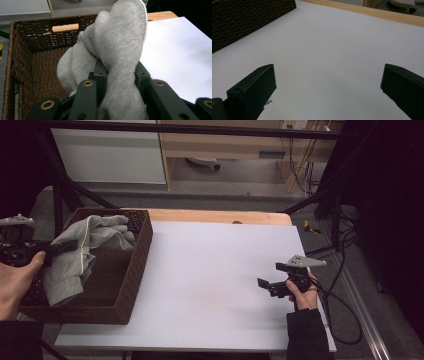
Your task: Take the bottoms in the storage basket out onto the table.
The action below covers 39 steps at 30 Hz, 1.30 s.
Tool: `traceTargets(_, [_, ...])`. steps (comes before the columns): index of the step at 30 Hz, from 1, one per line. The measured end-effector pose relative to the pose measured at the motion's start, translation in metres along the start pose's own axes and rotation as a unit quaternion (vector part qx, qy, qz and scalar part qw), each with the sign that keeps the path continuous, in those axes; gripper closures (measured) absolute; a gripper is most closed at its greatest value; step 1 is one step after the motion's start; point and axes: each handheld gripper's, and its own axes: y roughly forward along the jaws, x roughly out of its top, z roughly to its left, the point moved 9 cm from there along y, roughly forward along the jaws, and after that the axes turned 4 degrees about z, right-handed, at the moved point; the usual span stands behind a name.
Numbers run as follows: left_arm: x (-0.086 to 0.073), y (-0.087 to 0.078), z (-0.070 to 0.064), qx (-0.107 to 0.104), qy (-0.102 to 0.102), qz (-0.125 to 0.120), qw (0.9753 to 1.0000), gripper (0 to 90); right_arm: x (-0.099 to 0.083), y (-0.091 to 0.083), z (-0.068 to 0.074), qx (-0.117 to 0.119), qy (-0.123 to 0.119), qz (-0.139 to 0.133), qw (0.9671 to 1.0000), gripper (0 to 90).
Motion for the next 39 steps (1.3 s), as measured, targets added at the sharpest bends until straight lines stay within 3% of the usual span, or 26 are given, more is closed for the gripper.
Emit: traceTargets(39, [0.024, -0.028, -0.020, -0.015, 0.018, -0.034, 0.9991, 70.2, 0.000, 0.000, 0.000, 0.000, -0.001, -0.001, 1.0000, 0.4])
